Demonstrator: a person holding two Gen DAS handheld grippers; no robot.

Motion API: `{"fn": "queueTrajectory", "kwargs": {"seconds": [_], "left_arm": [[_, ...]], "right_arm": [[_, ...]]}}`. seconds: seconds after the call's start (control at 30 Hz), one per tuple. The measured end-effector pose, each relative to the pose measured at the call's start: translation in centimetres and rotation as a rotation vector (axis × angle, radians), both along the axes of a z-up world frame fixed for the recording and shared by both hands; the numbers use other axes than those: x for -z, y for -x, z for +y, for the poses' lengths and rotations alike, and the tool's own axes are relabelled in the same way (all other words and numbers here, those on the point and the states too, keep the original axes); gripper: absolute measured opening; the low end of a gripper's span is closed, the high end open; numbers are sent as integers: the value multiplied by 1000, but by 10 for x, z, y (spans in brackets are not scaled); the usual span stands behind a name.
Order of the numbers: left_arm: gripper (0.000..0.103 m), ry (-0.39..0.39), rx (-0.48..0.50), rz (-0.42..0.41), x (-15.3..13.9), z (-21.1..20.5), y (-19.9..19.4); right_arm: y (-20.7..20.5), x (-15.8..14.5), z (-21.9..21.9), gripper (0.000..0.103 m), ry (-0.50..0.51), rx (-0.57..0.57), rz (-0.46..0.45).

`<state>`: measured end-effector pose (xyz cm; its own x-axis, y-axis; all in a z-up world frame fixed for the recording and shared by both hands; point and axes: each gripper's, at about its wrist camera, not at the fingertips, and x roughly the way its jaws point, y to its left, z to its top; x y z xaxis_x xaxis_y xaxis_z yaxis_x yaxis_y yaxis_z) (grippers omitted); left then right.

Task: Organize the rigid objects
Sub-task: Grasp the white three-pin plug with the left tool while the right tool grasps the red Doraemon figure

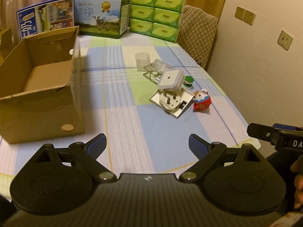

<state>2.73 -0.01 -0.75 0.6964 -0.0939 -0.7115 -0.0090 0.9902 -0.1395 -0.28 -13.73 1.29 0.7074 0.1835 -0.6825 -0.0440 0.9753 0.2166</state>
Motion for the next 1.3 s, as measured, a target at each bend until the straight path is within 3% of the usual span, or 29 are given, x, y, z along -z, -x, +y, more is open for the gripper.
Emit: {"fn": "queueTrajectory", "kwargs": {"seconds": [0.1,0.4,0.67,0.83,1.2,1.3], "left_arm": [[92,2,31,-7,3,-1,-13],[92,-114,155,-58,26,-13,-58],[88,-88,192,-85,53,-14,-100],[83,-83,243,-100,65,-23,-119],[67,-107,307,-67,95,-44,-154],[66,-109,317,-66,98,-47,-157]], "right_arm": [[-9,-1,1,101,40,-3,-21],[-46,11,-4,101,53,-15,-69],[-89,34,-2,100,54,-31,-79],[-112,54,-3,83,18,-26,-35],[-130,68,-3,75,1,-10,7],[-131,71,-3,74,2,-8,13]]}}
